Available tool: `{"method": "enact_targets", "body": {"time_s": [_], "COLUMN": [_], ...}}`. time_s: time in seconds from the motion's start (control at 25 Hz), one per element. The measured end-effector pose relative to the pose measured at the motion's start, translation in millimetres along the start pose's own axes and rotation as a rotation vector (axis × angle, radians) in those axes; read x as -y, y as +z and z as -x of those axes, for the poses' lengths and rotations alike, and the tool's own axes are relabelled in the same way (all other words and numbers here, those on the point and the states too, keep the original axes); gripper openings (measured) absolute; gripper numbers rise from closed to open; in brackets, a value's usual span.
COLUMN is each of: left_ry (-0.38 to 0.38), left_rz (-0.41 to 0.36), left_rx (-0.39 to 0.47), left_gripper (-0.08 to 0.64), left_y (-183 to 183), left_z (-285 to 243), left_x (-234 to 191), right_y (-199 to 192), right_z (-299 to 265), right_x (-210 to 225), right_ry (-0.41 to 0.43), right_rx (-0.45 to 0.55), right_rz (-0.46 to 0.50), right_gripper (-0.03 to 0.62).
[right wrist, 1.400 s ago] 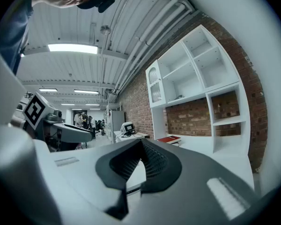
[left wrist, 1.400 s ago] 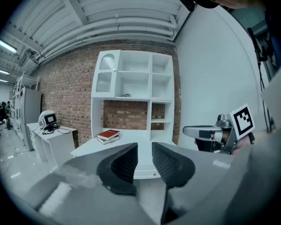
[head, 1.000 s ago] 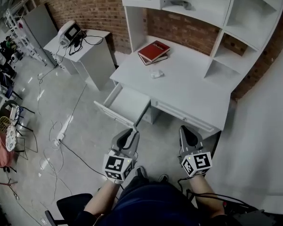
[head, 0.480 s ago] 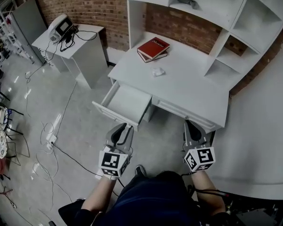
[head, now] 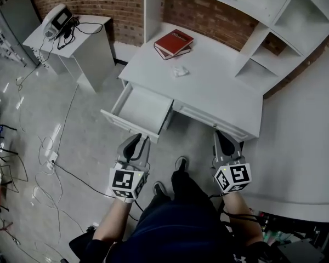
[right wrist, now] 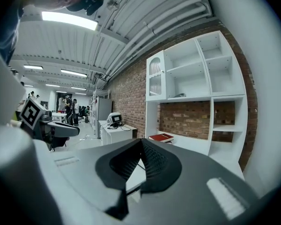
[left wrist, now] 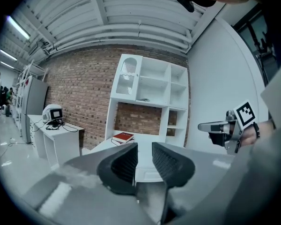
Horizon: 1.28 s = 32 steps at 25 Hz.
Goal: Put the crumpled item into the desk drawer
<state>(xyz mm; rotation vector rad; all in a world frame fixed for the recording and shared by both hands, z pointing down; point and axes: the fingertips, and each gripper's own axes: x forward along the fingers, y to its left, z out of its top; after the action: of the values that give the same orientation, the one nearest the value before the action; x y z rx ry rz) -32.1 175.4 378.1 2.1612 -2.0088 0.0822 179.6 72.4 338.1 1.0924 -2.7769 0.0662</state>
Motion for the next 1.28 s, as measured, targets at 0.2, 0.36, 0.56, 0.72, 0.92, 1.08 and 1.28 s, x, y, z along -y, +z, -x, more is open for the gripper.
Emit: {"method": "enact_targets", "body": {"time_s": [0.2, 0.36, 0.56, 0.72, 0.92, 1.08, 1.28], "left_ry": [-0.004, 0.021, 0.063, 0.094, 0.110, 0.123, 0.143], "left_rz": [0.003, -0.007, -0.035, -0.062, -0.085, -0.116, -0.143], "left_rx": [-0.003, -0.008, -0.011, -0.019, -0.042, -0.062, -0.089], "left_gripper": [0.104, 0.104, 0.104, 0.104, 0.104, 0.104, 0.104], "left_y": [-3, 1, 10, 15, 26, 37, 44], "left_z": [-4, -8, -20, -41, -81, -124, -172], "left_x": [-7, -21, -41, -51, -56, -56, -58], "right_y": [-6, -4, 2, -7, -7, -8, -10], "right_z": [-17, -40, -73, -101, -137, -168, -201], "right_x": [-9, -12, -9, 3, 33, 64, 91], "right_ry": [0.027, 0.057, 0.093, 0.113, 0.122, 0.139, 0.177], "right_rx": [-0.012, -0.001, 0.021, 0.017, 0.029, 0.032, 0.037], "right_rz": [-0.003, -0.016, -0.038, -0.073, -0.110, -0.140, -0.141], "right_gripper": [0.002, 0.003, 0.003, 0.003, 0.002, 0.002, 0.002]}}
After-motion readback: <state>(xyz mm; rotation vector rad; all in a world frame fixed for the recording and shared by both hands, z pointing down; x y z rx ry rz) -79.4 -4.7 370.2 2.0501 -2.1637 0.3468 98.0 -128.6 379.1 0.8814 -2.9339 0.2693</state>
